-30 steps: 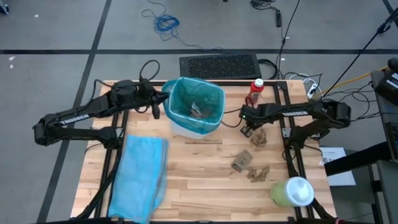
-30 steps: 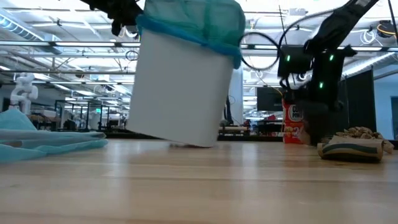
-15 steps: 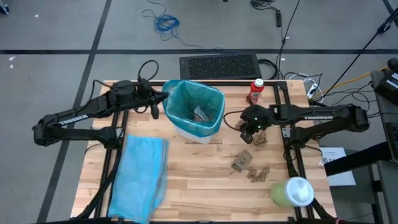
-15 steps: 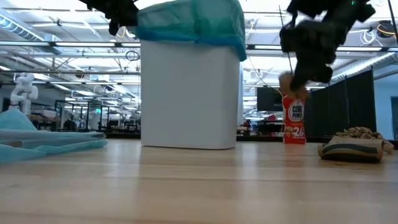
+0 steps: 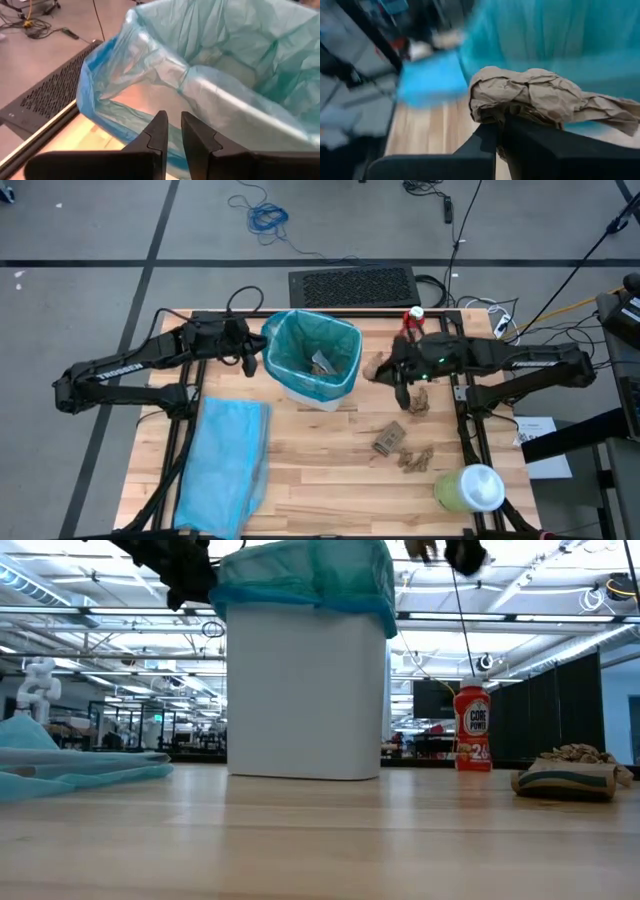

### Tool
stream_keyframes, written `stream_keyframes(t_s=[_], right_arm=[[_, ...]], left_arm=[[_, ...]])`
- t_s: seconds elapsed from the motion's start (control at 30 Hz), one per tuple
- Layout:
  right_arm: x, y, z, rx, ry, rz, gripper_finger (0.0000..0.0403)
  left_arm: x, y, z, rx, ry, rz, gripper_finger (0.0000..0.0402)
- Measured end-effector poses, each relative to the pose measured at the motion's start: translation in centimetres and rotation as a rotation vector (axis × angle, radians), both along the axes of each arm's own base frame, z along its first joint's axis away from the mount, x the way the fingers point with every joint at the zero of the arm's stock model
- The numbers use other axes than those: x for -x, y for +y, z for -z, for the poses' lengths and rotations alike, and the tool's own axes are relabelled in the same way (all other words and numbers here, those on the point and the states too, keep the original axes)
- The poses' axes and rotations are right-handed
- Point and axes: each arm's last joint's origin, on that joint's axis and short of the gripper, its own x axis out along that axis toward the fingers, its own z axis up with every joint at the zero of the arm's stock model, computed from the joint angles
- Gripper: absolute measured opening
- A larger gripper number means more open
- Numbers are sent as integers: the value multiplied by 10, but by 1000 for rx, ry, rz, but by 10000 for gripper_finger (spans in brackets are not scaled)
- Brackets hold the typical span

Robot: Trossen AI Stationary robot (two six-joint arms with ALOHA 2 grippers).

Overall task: Place trash/remove bag and relplace
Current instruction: Put the brown napkin into the trash bin

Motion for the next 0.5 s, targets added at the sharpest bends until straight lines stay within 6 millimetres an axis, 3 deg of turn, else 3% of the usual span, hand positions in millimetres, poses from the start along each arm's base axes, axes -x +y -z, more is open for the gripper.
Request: stream_keyframes(t_s=[0.23, 0.5], right_arm=[[-16, -6, -44, 125, -179, 16, 0], [-62, -23, -54, 157, -140, -10, 3]], left_arm=[[-9, -10, 3, 5, 18, 66, 54], [-31, -18, 10, 6, 19, 138, 54]])
